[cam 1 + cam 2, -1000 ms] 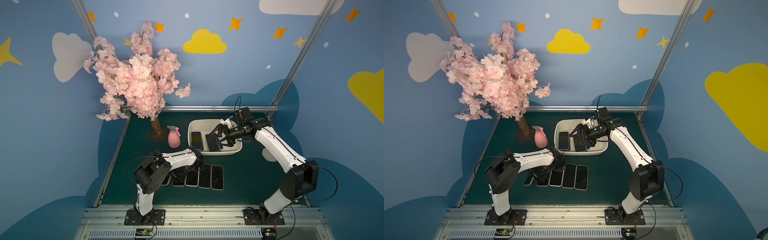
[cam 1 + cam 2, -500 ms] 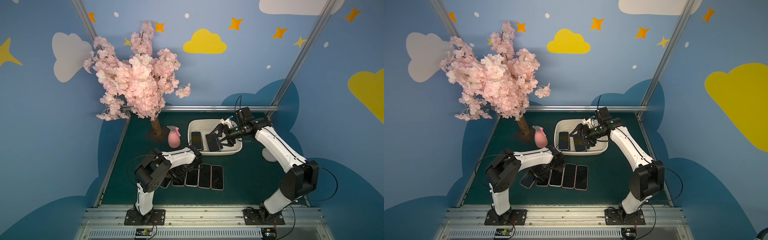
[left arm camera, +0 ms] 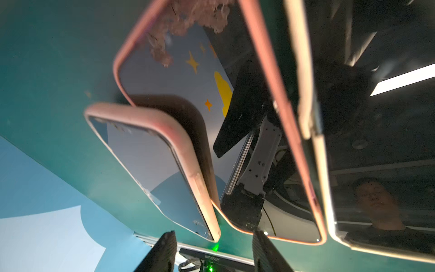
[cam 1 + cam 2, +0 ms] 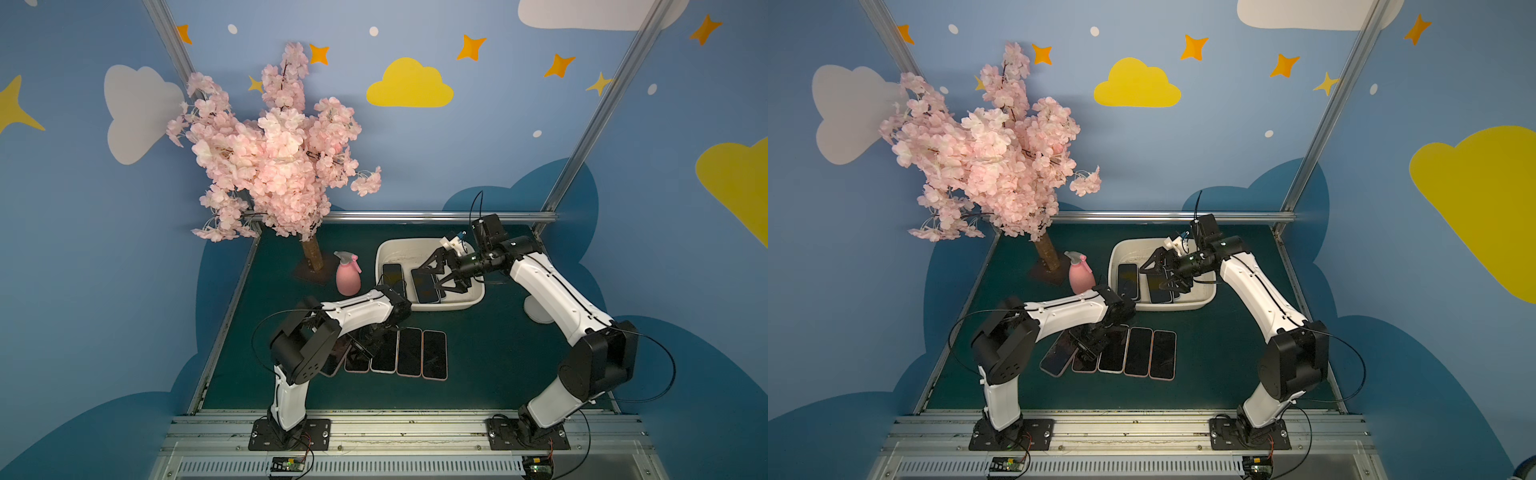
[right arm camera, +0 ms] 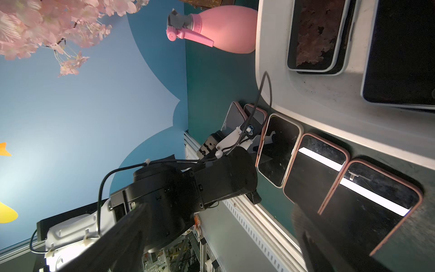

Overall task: Take the phone out of the storage box
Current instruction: Place the phone at the center of the board.

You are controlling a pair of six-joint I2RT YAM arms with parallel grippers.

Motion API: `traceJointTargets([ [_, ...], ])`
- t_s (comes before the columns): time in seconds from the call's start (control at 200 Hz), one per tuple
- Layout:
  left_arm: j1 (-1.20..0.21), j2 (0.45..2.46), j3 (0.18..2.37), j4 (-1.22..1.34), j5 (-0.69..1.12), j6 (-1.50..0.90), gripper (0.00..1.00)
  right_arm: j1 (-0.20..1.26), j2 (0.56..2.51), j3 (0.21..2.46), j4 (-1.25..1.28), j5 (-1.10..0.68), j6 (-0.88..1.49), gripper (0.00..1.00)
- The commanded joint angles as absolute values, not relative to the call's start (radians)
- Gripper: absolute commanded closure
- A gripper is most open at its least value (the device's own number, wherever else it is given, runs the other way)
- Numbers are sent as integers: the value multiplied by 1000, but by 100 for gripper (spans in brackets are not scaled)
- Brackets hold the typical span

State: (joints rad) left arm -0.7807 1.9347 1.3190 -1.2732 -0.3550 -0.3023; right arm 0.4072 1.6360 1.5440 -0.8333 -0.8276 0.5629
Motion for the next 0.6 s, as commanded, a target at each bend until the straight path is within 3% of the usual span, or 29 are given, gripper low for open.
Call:
traceJointTargets([
  [0.0, -741, 1971, 1321, -1286, -377, -279, 44, 404, 1624, 1534, -828, -825, 547, 1],
  [0.596, -617, 2070, 1386, -1238, -404, -176, 43, 405, 1649, 1527, -828, -825, 546, 1],
])
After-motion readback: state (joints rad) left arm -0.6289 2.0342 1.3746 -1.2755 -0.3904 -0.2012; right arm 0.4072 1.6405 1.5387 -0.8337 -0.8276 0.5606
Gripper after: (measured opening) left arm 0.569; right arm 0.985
